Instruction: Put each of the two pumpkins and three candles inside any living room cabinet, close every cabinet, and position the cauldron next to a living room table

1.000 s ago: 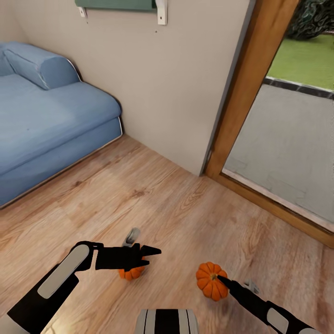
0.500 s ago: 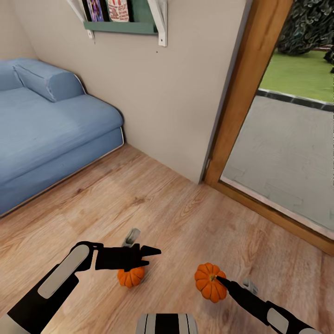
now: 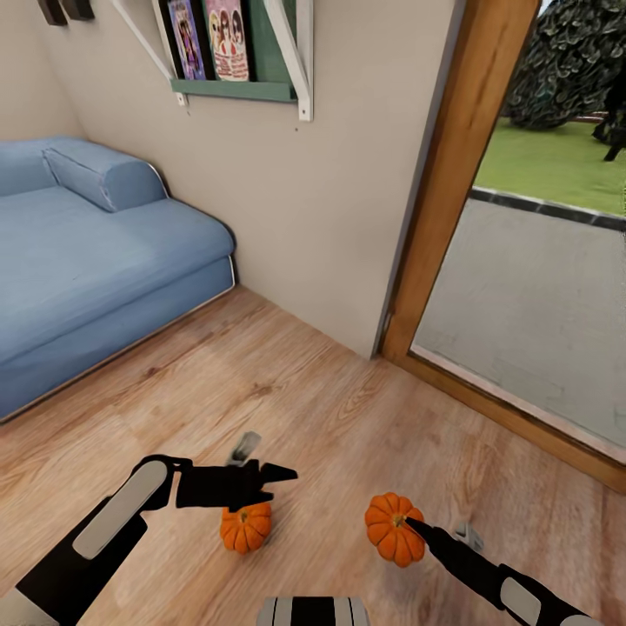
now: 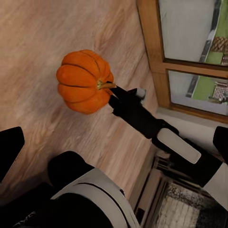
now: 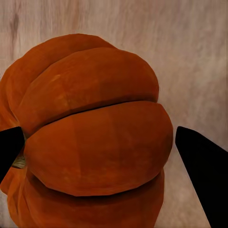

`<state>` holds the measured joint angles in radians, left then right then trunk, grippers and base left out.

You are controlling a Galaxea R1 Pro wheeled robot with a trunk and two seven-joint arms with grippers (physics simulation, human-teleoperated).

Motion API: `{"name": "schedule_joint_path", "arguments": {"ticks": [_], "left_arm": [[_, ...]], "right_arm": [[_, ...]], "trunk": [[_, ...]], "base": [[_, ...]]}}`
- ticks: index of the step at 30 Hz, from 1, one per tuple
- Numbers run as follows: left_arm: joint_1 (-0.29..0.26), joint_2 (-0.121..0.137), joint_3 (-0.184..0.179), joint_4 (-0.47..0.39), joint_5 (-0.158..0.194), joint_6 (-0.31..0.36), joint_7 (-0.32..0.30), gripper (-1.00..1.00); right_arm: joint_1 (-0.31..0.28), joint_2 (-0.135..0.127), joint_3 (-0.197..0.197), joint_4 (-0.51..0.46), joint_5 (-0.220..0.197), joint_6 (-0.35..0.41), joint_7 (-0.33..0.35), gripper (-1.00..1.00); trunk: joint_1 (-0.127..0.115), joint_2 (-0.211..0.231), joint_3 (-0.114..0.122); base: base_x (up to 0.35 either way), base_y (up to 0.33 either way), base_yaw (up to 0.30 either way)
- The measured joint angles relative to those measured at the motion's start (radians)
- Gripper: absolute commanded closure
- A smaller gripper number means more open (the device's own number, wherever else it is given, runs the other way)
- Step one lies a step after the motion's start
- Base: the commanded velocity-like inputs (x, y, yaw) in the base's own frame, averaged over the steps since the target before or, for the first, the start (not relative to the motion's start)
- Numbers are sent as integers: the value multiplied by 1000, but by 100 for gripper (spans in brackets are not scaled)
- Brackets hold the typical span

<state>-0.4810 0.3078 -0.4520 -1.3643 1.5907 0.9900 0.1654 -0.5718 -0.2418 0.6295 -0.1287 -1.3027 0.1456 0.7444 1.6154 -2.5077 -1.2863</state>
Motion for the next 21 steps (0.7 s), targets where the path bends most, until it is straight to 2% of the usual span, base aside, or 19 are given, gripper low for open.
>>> {"name": "schedule_joint_path", "arguments": {"ticks": [4,6,7,8,14,18,21], "left_arm": [[-1,0,6,57,-11,-2,5,-100],[-1,-2,9,84,-45,-5,6,-100],[-1,-4,10,99,-80,-7,6,-100],[-1,-5,12,105,-101,-8,7,-100],[-1,-7,46,136,-181,-15,9,-100],[-1,-7,73,151,-203,-16,8,-100],[-1,-3,82,154,-209,-16,8,-100]], "right_arm": [[0,0,0,0,0,2,0,100],[0,0,0,-1,-1,5,0,100],[0,0,2,-11,-1,7,0,100],[0,0,1,-25,-1,9,-1,100],[0,1,1,-176,-1,18,-10,100],[0,2,0,-187,5,18,-45,100],[-7,3,0,-195,6,34,-122,100]], "trunk": [[-2,1,15],[-3,1,23],[-3,2,27],[-4,2,31],[-6,3,54],[-8,4,71],[-9,5,82]], "base": [[0,0,0],[0,0,14],[0,0,75],[0,0,106],[0,0,179],[0,0,267],[0,0,282]]}}
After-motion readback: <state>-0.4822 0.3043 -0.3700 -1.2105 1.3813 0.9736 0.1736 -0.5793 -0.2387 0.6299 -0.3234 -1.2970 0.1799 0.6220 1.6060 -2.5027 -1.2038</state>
